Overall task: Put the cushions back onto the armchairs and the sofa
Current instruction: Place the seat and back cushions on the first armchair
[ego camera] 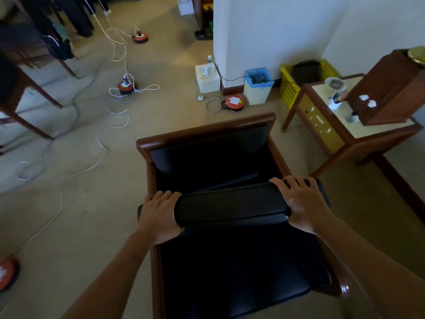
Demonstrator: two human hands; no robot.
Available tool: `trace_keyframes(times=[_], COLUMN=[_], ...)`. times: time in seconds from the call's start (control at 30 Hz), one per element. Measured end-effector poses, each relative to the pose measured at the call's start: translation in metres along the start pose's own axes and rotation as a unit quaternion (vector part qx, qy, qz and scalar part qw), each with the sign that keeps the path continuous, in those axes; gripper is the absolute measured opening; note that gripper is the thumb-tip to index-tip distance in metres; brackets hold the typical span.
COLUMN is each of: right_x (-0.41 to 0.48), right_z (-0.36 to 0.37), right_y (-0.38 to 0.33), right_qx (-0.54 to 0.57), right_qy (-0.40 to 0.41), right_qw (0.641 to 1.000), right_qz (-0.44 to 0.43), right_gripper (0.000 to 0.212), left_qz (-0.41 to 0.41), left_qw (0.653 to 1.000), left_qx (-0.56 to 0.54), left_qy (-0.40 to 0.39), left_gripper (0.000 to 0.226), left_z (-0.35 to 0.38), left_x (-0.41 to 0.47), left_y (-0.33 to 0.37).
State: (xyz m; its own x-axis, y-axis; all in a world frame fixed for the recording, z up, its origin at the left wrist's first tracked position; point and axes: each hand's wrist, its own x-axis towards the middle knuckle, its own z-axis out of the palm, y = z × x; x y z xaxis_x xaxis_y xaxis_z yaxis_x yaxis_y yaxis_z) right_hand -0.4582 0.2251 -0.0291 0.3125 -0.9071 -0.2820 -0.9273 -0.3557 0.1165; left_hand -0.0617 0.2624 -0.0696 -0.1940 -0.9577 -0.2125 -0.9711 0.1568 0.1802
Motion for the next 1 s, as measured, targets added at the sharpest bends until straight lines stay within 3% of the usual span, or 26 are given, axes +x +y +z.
trace_keyframes(times=[0.4, 0.67, 0.87, 1.0], right_x=[0.144, 0.234, 0.278, 0.286], right_z=[-0.004, 0.012, 0.019, 0.032], right_y=[0.026, 0.038, 0.038, 0.039], right_qx=[0.000, -0.010, 0.015, 0.019], right_qy=[0.000, -0.034, -0.040, -0.020], right_qw=[0.999, 0.996, 0.996, 0.997], right_qz=[-0.048, -0.080, -0.080, -0.072], right_gripper=[0.100, 0.109, 0.107, 0.123], left_qz=[-0.064, -0.114, -0.134, -0.135], left_qw=[0.998, 0.992, 0.990, 0.988], left_qx=[-0.007, -0.003, 0.026, 0.066], left_qy=[-0.023, -0.060, -0.019, 0.012], left_gripper=[0.089, 0.095, 0.111, 0.113], left_z=[-0.012, 0.001, 0.013, 0.029], left_x=[0.099, 0.164, 0.198, 0.198], left_y=[-0.030, -0.046, -0.062, -0.065])
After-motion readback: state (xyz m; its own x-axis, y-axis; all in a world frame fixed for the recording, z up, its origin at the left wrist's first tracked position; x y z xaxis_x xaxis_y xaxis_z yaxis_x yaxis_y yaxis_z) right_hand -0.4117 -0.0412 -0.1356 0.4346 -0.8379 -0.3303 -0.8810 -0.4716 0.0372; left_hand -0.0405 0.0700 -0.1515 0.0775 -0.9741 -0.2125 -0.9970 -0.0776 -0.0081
